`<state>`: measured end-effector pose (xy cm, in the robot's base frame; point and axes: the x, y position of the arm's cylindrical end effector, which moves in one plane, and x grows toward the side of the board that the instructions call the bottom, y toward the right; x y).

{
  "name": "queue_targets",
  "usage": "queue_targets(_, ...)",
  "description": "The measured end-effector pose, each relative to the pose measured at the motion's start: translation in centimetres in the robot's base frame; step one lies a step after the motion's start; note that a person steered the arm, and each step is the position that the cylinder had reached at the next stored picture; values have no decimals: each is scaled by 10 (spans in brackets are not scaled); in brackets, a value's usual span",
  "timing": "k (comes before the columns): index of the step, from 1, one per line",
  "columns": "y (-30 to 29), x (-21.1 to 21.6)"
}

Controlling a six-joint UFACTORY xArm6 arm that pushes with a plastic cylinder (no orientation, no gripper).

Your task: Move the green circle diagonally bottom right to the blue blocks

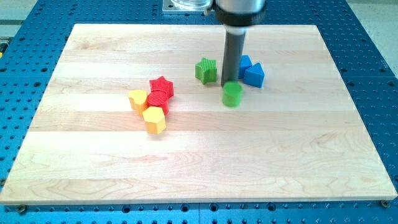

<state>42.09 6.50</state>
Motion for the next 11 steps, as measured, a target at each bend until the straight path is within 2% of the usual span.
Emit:
queue_targets(1, 2, 96)
queue_targets(2, 3, 103)
queue_targets(3, -37, 103)
queue_targets(5, -42, 145)
queue_targets(6, 35, 145)
queue_targets(7, 73, 144)
queue_targets(8, 41, 136)
queue_targets(9, 107, 87)
queue_targets(10, 166, 98)
queue_targets(11, 174, 112)
